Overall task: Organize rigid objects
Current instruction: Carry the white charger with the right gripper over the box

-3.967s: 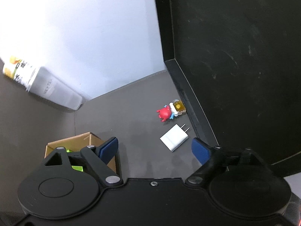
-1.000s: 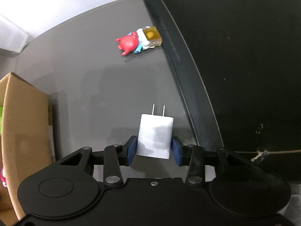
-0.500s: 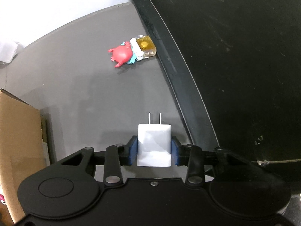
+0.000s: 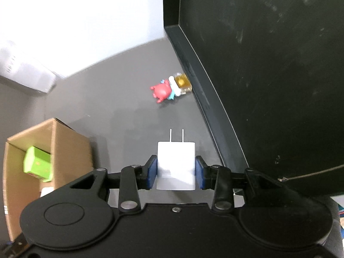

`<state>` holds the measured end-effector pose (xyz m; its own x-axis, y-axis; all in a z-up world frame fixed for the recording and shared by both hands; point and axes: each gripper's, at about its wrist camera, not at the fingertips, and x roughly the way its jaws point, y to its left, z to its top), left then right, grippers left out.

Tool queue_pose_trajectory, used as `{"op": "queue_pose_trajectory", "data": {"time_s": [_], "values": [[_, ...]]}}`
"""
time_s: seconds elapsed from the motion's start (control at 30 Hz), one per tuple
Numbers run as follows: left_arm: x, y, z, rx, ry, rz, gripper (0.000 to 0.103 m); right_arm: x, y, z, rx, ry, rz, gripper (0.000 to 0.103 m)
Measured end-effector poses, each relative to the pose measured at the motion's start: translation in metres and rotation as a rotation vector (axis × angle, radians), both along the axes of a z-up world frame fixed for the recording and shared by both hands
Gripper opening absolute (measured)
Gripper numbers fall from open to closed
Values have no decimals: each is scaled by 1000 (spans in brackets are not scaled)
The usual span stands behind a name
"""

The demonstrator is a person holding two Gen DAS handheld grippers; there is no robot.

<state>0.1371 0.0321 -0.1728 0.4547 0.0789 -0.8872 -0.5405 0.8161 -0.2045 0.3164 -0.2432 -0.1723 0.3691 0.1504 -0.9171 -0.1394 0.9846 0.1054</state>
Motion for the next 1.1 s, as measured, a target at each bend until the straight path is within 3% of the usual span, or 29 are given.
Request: {"op": "queue_pose_trajectory", "data": {"time_s": [0.7, 1.1], "values": [[1, 0, 2, 7, 1, -5, 14, -21, -1, 45, 238, -33, 41, 36], [0, 2, 3, -3, -3, -4, 14, -52, 34, 75, 288, -64, 188, 36]]}}
